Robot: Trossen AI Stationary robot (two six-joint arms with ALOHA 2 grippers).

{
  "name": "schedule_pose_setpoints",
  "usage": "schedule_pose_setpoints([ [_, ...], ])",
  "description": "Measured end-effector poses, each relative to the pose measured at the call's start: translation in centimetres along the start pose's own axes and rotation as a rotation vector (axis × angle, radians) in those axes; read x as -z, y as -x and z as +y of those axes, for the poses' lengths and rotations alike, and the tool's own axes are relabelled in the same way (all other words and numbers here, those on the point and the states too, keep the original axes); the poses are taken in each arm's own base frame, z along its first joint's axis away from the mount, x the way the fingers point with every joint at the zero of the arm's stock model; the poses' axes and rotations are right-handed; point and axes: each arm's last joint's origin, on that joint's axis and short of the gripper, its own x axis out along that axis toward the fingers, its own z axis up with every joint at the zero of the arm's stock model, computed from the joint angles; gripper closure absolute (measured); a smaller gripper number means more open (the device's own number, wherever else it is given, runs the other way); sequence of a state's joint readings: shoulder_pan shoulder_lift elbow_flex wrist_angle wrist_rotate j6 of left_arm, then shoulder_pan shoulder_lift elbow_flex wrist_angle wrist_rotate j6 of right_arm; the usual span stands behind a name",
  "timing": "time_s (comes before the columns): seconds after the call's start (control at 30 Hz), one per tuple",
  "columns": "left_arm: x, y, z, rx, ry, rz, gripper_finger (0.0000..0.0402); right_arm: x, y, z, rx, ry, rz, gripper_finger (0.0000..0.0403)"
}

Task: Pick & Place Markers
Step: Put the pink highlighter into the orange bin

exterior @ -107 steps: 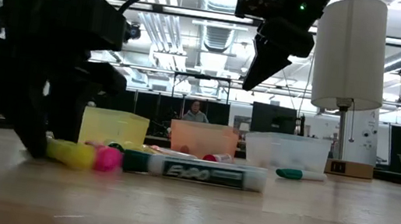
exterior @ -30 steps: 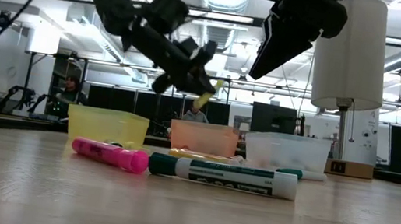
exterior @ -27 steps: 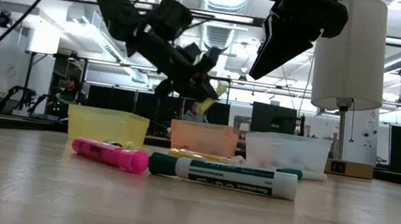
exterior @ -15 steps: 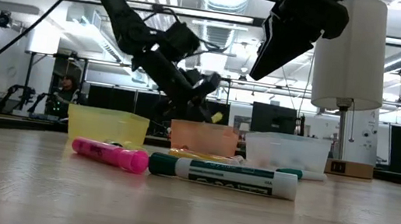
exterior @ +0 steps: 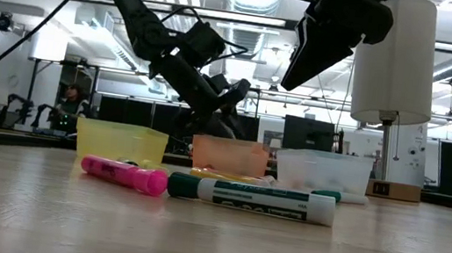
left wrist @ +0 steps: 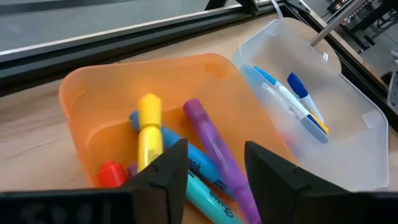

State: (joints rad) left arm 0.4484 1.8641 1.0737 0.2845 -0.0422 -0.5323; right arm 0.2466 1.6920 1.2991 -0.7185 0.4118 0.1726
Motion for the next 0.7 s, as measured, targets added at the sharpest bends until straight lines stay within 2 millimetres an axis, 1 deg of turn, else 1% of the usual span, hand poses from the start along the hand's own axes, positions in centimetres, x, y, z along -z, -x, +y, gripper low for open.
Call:
schedule_pose_setpoints([
  [0.13,0.0,0.0,0.0,0.000,0.001,-0.001,0.0241,0.0,0.0,0.0,0.000,0.000,0.000,0.0275],
  [0.43,-0.3,0.1,-0.2,0.015,0.013,-0.001,0.0239,0.0,0.0,0.0,0.000,0.000,0.000,0.0275],
  [0.57,-1.4,1.4,-1.1,0.077,-0.001,0.012,0.0239,0.0,0.0,0.0,0.001,0.001,0.001,0.0275],
  [0.7,-2.0,3.5,-2.1,0.134,-0.067,0.084,0.0239,0.2,-0.2,0.0,0.007,0.004,0.007,0.0275],
])
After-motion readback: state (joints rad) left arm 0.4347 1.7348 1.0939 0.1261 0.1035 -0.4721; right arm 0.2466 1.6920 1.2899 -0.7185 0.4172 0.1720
